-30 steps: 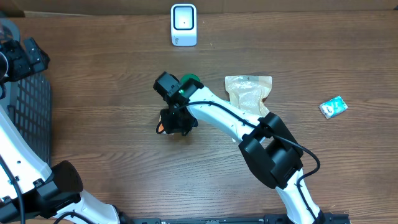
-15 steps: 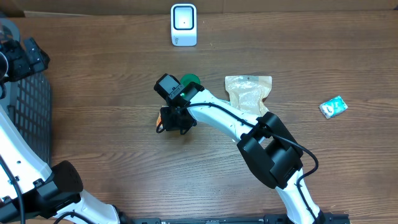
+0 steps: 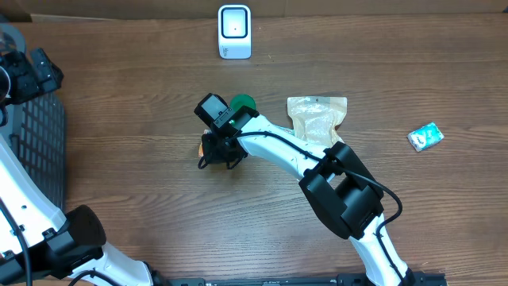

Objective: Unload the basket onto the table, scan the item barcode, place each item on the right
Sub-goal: 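Lift the orange tissue pack and adjust the grip near the jar, then carry the orange tissue pack with the right gripper toward the scanner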

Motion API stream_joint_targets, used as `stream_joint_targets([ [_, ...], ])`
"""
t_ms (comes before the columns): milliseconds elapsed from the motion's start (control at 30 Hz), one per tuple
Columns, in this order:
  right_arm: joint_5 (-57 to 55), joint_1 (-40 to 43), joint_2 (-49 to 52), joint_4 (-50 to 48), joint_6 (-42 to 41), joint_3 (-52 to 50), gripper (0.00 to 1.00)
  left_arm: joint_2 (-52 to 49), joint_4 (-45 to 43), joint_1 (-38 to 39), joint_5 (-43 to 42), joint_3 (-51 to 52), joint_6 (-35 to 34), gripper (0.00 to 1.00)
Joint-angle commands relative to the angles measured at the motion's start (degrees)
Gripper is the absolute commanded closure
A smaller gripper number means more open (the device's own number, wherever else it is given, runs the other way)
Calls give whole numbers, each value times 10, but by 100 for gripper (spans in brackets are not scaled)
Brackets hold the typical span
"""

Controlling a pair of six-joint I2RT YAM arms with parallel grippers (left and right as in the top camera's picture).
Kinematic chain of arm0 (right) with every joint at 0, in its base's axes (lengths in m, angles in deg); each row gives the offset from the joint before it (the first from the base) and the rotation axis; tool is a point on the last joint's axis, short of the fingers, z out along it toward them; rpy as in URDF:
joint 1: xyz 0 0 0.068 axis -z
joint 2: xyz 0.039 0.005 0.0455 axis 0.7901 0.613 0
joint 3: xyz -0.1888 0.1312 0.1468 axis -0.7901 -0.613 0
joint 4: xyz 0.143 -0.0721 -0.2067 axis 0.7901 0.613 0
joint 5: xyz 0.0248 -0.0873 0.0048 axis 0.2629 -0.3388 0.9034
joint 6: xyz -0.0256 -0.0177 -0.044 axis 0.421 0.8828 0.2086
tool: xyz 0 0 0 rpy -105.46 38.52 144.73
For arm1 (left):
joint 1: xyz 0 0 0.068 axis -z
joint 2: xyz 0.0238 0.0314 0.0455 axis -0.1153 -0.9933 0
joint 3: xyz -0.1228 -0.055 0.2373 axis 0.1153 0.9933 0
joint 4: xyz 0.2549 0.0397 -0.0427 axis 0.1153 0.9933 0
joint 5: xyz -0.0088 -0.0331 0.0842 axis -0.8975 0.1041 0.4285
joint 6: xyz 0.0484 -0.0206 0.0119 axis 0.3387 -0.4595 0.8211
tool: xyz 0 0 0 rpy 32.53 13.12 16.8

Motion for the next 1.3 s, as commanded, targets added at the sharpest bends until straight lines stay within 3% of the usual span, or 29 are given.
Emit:
stream_joint_targets([
  [0,49,3,9,-12,80,2,96,9,0,4,0,-7,11,0],
  [33,80,1,9,-11,126,9,96,9,0,4,0,-7,11,0],
  [67,127,-5,9,2,233,23,96,9,0,4,0,-7,11,0],
  [200,109,-11,9,43,303,52,96,9,0,4,0,-7,11,0],
  [233,101,-10,9,48,303,56,96,9,0,4,0,-7,11,0],
  [333,96,3,9,63,302,63,66,9,0,4,0,-7,11,1],
  [433,101,17,9,80,285,68,59,9,0,4,0,-7,11,0],
  [600,135,26,9,86,137,68,65,9,0,4,0,-7,11,0],
  [833,80,-17,22,66,122,68,62,9,0,4,0,-7,11,0],
  [1267,67,-7,20,51,89,72,65,8,0,8,0,-7,11,0],
])
